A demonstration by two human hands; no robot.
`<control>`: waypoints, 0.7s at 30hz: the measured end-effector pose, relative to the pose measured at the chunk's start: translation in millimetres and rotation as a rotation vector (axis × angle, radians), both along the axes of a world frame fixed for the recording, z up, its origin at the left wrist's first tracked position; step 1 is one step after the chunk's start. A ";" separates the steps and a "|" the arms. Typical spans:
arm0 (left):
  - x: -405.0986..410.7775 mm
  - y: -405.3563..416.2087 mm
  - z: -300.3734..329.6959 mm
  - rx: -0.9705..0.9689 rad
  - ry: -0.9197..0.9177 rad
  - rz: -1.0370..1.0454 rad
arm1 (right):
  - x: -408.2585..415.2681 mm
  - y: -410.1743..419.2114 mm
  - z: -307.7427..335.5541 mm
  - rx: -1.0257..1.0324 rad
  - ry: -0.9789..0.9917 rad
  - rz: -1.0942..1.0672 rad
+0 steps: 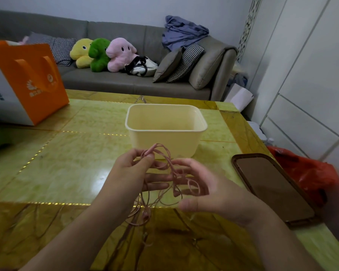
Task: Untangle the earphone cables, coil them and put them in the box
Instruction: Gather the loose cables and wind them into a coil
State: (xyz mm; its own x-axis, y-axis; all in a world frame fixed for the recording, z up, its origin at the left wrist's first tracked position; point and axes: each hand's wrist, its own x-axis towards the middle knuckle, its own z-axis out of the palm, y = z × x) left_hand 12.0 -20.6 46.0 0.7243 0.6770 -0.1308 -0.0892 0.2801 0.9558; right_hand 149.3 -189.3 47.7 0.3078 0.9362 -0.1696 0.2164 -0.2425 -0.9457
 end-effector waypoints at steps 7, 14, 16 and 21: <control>1.1 1.7 0.2 -0.068 -0.006 0.018 | -9.0 18.5 -8.8 0.056 0.096 -0.410; 4.6 -0.2 -4.3 -0.072 -0.002 -0.018 | -8.2 16.1 -3.8 0.143 0.343 -0.395; 4.8 -0.9 -4.8 -0.071 -0.009 -0.014 | -7.3 16.3 -8.7 0.126 0.262 -0.384; 4.8 0.8 -5.4 -0.047 -0.018 0.031 | -11.1 13.5 -11.0 0.241 -0.182 -0.425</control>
State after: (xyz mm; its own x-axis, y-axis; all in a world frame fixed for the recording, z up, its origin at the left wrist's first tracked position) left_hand 16.9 -19.8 40.6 0.7054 0.6928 -0.1499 -0.1157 0.3211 0.9399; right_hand 138.2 -175.8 36.8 0.6735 0.7282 0.1271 0.3127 -0.1249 -0.9416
